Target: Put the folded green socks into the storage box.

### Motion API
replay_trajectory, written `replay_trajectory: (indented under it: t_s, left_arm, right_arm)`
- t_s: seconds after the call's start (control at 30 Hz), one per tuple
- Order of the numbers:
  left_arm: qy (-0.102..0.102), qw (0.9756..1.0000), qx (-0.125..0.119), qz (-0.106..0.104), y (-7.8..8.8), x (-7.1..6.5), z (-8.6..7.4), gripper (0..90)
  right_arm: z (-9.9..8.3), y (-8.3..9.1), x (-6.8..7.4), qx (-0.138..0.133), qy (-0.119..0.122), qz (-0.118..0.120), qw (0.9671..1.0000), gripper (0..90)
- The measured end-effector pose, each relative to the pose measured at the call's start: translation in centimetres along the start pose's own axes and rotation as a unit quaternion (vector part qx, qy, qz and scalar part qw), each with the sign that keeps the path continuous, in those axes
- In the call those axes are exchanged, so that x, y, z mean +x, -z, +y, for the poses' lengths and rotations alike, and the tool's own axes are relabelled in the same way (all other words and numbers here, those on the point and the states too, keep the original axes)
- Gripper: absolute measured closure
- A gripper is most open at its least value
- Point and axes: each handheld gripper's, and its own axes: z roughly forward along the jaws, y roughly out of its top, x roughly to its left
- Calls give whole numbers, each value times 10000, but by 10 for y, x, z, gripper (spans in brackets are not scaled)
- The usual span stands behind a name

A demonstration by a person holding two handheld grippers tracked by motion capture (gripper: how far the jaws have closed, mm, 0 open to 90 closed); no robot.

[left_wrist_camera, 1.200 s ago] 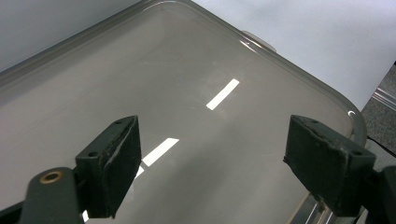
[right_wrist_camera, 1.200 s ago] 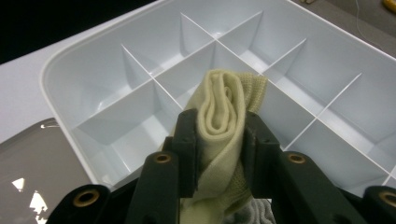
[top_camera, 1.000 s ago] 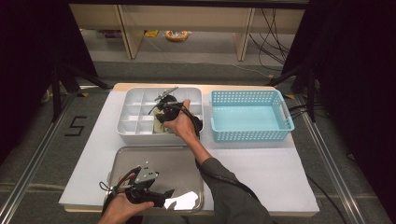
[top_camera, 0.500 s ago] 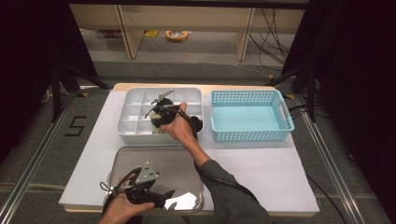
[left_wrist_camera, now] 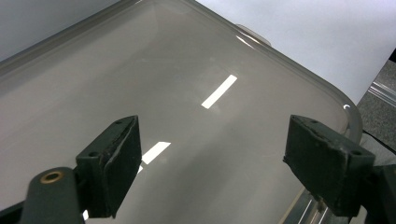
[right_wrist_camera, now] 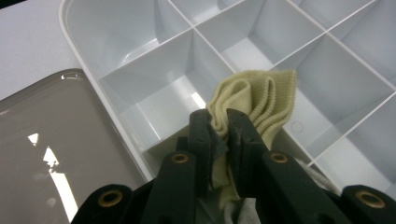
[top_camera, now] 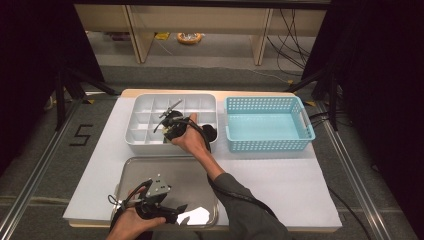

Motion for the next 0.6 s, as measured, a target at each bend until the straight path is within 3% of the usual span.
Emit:
replay_trajectory:
  t_s: [0.07,0.2,0.23,0.3,0.37,0.4,0.47,0.57,0.6]
  left_arm:
    - [-47,10000,-36,-41,1,0,0,181]
    - [-51,10000,-41,-41,1,0,1,182]
    - [34,10000,-45,-36,0,-1,1,182]
    - [-125,9999,-6,7,2,1,1,183]
    - [-89,10000,-8,17,2,0,1,184]
    - [31,10000,-64,-20,1,-1,1,184]
    - [-47,10000,-47,-37,1,0,1,184]
    - [22,10000,-24,-3,1,-1,1,184]
    - [-33,10000,-11,3,2,0,1,184]
  right_arm:
    - [-1,2,-1,-18,-133,59,9999,794]
    - [1,11,-3,-305,-297,121,9990,737]
    - [3,15,-3,-340,-457,132,9983,734]
    - [5,17,-5,-499,-431,141,9977,737]
    - [7,17,-6,-429,-479,96,9979,772]
    - [7,16,-8,-385,-413,43,9984,785]
    - [7,13,-10,-341,-317,4,9989,796]
    - [3,3,-7,0,-468,18,9989,823]
    - [1,1,-8,-17,-318,17,9995,825]
